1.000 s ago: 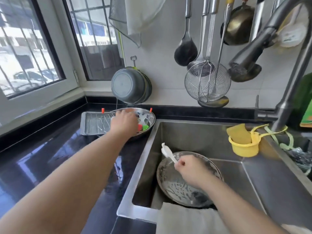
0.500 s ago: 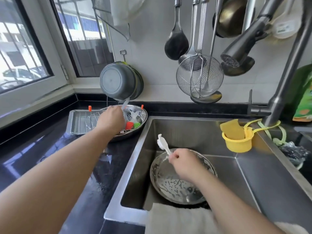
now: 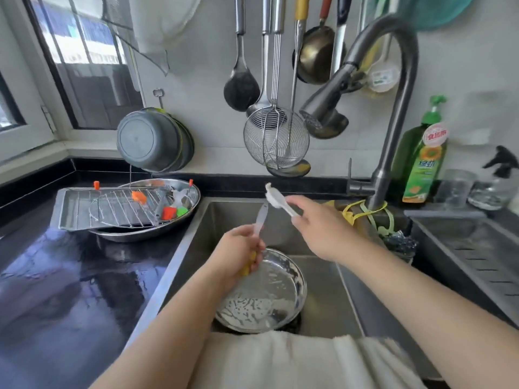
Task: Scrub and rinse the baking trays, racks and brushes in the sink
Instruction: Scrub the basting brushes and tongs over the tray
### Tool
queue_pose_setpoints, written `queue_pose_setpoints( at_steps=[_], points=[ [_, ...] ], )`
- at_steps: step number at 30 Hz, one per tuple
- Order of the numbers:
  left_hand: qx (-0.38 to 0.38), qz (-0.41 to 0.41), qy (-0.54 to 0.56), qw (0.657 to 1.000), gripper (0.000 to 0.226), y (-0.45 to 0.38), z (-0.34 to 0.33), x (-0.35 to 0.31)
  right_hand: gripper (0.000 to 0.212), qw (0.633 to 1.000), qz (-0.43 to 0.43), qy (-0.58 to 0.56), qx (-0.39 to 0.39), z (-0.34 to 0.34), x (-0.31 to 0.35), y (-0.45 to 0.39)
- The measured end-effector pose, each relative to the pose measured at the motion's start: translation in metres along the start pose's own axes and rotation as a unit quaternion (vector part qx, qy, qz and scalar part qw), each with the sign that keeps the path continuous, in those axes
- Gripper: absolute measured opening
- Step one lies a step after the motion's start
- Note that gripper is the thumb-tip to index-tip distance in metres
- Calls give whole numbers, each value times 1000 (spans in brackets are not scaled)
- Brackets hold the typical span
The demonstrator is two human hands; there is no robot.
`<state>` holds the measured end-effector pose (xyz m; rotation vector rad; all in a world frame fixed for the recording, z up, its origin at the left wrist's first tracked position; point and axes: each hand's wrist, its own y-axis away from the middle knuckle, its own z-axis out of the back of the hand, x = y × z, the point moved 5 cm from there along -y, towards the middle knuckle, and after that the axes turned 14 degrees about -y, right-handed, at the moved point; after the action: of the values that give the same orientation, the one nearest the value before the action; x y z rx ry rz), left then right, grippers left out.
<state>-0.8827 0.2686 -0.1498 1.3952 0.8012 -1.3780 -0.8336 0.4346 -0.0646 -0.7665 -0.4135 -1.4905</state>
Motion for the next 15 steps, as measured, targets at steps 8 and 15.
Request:
queue_pose_setpoints(
  at_steps=[8,15],
  points=[
    [46,-11,-76,996,19,-11,-13,22,23,997,-1,-15,-72,-7,-77,19],
    [47,-38,-65,996,17,-12,-18,19,33,998,-20,45,-49,-20,-76,18]
  ],
)
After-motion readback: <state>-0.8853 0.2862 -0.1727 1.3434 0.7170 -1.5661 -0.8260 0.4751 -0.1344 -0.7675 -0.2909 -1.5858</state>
